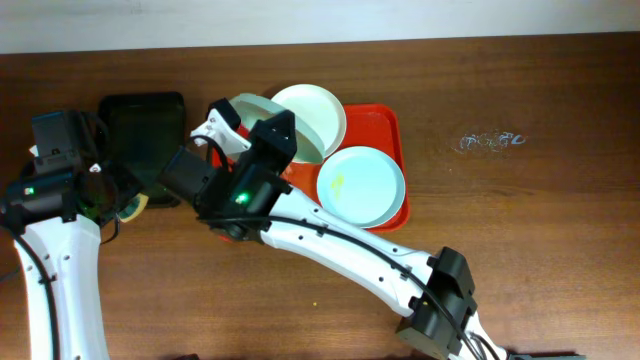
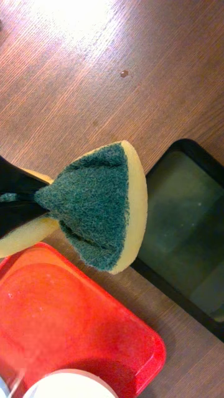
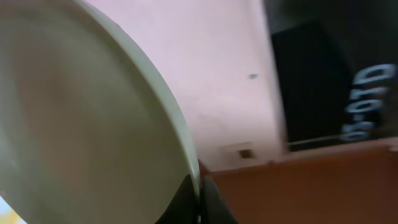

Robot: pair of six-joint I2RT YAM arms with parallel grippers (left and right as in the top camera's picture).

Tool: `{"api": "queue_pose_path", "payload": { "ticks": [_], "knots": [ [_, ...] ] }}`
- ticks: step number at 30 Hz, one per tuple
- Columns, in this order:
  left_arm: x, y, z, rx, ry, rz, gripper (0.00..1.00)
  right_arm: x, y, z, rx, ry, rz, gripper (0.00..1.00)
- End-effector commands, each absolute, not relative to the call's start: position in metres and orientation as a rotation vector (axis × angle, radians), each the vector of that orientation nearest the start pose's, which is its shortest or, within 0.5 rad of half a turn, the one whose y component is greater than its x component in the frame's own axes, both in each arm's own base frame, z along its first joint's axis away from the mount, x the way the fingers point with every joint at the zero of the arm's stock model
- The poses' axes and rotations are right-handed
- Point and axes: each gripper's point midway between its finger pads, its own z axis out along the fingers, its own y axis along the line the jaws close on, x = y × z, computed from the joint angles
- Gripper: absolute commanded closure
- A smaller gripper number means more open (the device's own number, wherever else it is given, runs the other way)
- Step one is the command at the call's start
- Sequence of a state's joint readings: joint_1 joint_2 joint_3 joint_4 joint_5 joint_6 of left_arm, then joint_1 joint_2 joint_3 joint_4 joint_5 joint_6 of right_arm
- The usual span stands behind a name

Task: Clean dirty plates on tray and stack at the side
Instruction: 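Carry the light green plate with the right gripper to the table's right side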

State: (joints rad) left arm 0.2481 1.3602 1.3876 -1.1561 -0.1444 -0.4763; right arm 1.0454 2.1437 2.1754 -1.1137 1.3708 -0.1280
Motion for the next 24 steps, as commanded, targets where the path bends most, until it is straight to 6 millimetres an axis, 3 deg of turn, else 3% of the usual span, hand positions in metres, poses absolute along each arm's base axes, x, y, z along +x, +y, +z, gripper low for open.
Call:
{"api": "queue_pose_path", "payload": {
  "ticks": [1, 4, 6, 7, 9, 12, 14, 15, 18, 20, 23, 24],
  "knots": [
    [0.296, 0.100, 0.225, -0.998, 2.467, 0.103, 1.00, 0.370, 0.296, 0.342, -0.629, 1.683, -1.269, 0.96],
    [0.296, 0.100, 0.225, -0.998, 2.467, 0.104, 1.00, 0.374, 0.306, 0.320, -0.640, 1.786, -1.090, 0.96],
    [0.296, 0.100, 0.225, -0.998, 2.467, 0.104, 1.00, 0.386, 0.309, 0.279, -0.648, 1.983, -0.841, 0.96],
    [0.296, 0.100, 0.225, -0.998, 2.467, 0.104, 1.00, 0.401, 0.306, 0.245, -0.622, 2.140, -0.662, 0.96],
    [0.296, 0.100, 0.224, -0.998, 2.468, 0.104, 1.00, 0.421, 0.282, 0.189, -0.641, 2.460, -0.345, 0.96],
    [0.296, 0.100, 0.225, -0.998, 2.467, 0.104, 1.00, 0.441, 0.239, 0.172, -0.431, 2.698, 0.055, 0.96],
    [0.296, 0.100, 0.225, -0.998, 2.467, 0.104, 1.00, 0.460, 0.185, 0.168, -0.248, 2.786, 0.244, 0.96],
    [0.296, 0.100, 0.225, -0.998, 2.467, 0.103, 1.00, 0.471, 0.133, 0.163, -0.086, 2.827, 0.274, 0.96],
    [0.297, 0.098, 0.224, -0.996, 2.469, 0.092, 1.00, 0.482, 0.039, 0.152, 0.198, 2.857, 0.228, 0.96],
    [0.297, 0.097, 0.224, -0.994, 2.471, 0.083, 1.00, 0.480, -0.037, 0.139, 0.427, 2.854, 0.197, 0.96],
    [0.298, 0.097, 0.224, -0.994, 2.469, 0.083, 1.00, 0.465, -0.110, 0.106, 0.666, 2.862, 0.176, 0.96],
    [0.298, 0.098, 0.225, -0.993, 2.467, 0.082, 1.00, 0.458, -0.125, 0.090, 0.725, 2.869, 0.174, 0.96]
  ]
}}
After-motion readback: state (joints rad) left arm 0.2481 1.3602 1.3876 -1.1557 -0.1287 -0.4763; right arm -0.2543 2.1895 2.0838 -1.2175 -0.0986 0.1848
